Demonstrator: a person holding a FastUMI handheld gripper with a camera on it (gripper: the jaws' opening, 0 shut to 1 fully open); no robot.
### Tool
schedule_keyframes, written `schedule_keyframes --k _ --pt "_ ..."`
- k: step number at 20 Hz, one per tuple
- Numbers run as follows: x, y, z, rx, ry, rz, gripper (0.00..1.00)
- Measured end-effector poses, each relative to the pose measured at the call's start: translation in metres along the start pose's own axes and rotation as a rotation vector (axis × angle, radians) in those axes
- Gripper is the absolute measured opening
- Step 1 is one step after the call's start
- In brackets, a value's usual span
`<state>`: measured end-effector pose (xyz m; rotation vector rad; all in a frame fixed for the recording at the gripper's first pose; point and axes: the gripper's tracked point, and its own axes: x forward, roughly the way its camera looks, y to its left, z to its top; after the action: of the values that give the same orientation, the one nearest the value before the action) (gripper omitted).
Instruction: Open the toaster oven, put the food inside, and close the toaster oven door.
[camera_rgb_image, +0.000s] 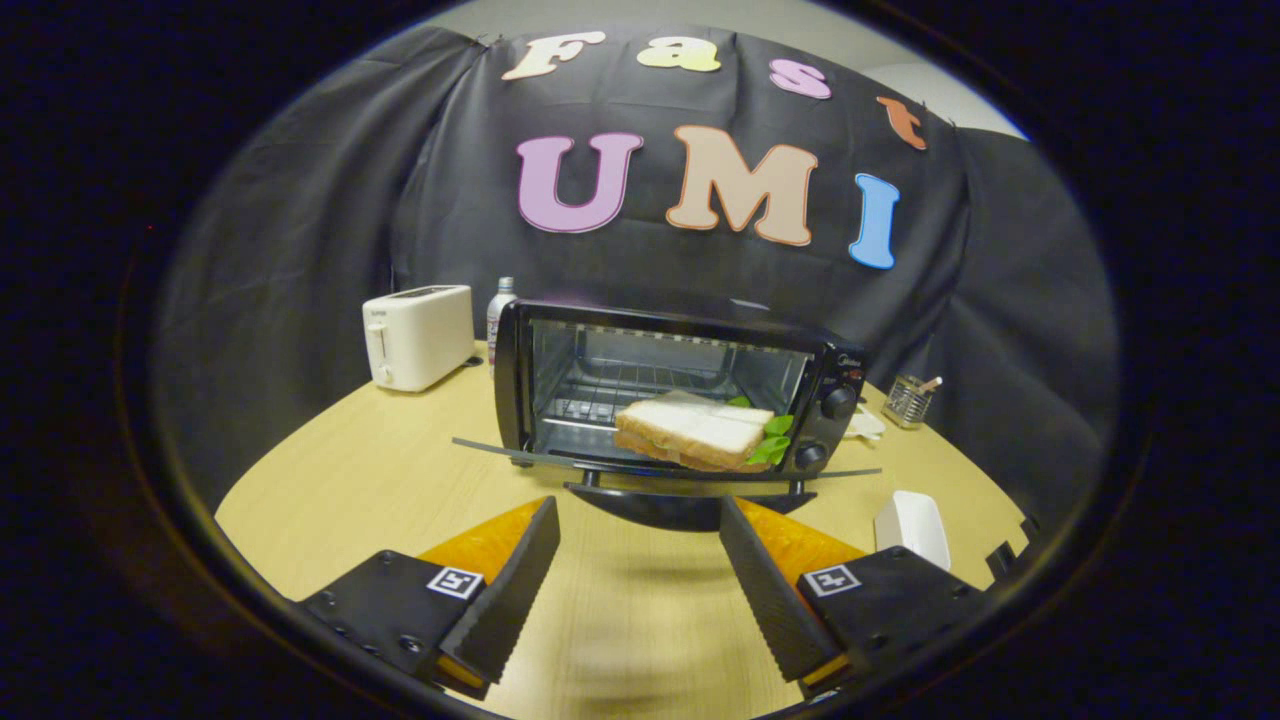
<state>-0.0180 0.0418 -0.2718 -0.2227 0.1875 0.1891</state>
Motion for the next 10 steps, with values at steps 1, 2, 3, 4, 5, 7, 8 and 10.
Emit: schedule_keyframes --k 1,2,3,4,5,7,8,10 --pt "0.003 0.001 0.005 0.004 -0.004 0.009 1.0" --pt "0.008 0.007 0.008 0.014 -0.009 0.033 1.0" --pt "0.017 0.02 0.007 0.028 -0.004 0.083 1.0" --pt "0.026 0.03 0.003 0.024 0.012 0.109 1.0" --pt "0.036 0.028 -0.001 -0.007 0.026 0.097 1.0" --pt "0.051 0.021 -0.008 -0.071 0.05 0.064 1.0" --pt "0.055 0.021 -0.008 -0.081 0.049 0.06 1.0" --pt "0.059 0.018 -0.006 -0.096 0.04 0.047 1.0"
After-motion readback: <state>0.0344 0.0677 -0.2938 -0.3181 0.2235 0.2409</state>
